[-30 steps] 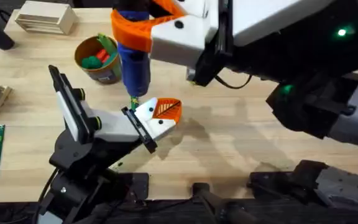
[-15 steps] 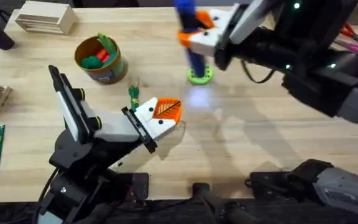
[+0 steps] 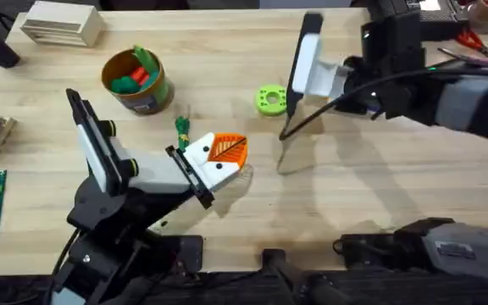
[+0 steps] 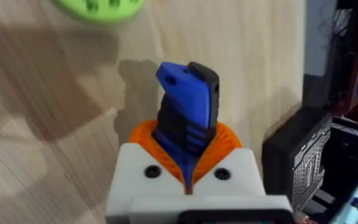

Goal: Pick up the gripper from the table and insert it into the empty holder that is missing its gripper. Then pick up a screw, insert it into the mounting hole, and use the screwdriver to tighten it. Finally, clean up the table by picking up the vegetable and placing it into the bucket.

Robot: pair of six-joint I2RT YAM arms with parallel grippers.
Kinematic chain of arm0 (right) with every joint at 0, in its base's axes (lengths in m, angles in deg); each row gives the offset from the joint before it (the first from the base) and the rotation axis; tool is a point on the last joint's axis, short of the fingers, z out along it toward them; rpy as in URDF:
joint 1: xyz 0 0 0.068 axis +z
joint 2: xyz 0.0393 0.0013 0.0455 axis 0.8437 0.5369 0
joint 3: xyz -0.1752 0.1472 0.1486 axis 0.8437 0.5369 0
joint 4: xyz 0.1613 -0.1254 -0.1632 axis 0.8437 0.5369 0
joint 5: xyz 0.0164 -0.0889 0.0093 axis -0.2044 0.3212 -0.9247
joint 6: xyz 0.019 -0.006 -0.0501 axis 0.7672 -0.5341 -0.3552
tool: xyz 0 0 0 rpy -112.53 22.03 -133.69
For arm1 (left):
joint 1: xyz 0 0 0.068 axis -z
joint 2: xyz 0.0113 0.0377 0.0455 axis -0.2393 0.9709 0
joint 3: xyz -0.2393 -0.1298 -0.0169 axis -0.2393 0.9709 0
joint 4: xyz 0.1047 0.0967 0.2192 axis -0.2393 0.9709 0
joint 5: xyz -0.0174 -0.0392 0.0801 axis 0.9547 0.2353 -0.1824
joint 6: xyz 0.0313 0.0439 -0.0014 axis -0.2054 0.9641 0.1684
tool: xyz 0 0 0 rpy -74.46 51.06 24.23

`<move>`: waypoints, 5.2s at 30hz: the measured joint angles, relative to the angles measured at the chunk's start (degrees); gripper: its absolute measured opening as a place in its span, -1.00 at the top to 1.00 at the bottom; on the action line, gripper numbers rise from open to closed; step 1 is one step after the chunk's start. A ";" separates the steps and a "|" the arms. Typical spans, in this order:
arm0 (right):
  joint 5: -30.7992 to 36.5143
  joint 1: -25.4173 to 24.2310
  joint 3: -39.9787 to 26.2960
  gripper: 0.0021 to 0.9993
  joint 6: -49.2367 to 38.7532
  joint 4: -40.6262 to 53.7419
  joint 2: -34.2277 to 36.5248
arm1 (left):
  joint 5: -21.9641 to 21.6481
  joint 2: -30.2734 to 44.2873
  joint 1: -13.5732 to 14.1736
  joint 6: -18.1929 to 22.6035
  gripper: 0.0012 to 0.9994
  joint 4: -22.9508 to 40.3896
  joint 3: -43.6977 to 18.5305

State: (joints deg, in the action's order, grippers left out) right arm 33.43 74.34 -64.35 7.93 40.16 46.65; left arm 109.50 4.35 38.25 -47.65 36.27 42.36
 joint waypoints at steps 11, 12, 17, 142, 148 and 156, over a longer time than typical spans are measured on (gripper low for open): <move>3.35 -1.12 -0.89 0.43 -8.33 0.13 8.95 | 0.00 0.00 0.00 0.00 0.99 0.00 0.00; 3.50 -1.12 -1.31 0.21 -8.58 0.13 8.96 | 0.00 0.00 0.00 0.00 0.99 0.00 0.00; 4.41 -1.12 -2.91 -0.89 -8.96 1.15 8.84 | 0.00 0.00 0.00 0.00 0.99 0.00 0.00; -5.97 9.28 -4.48 -0.90 57.06 14.36 -14.92 | -42.56 91.49 -27.28 -21.93 -0.96 42.45 -73.46; -5.97 9.28 -4.51 -0.97 57.47 15.01 -14.92 | -42.45 91.24 -27.28 -21.94 -0.97 46.82 -73.73; -5.98 9.28 -9.60 -0.98 58.96 26.07 -19.67 | -39.05 79.65 -26.61 -18.92 -0.97 56.29 -78.54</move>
State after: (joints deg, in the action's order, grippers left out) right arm 27.44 83.62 -73.95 66.89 66.23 26.98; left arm 70.46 84.01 11.64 -66.58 92.55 -36.18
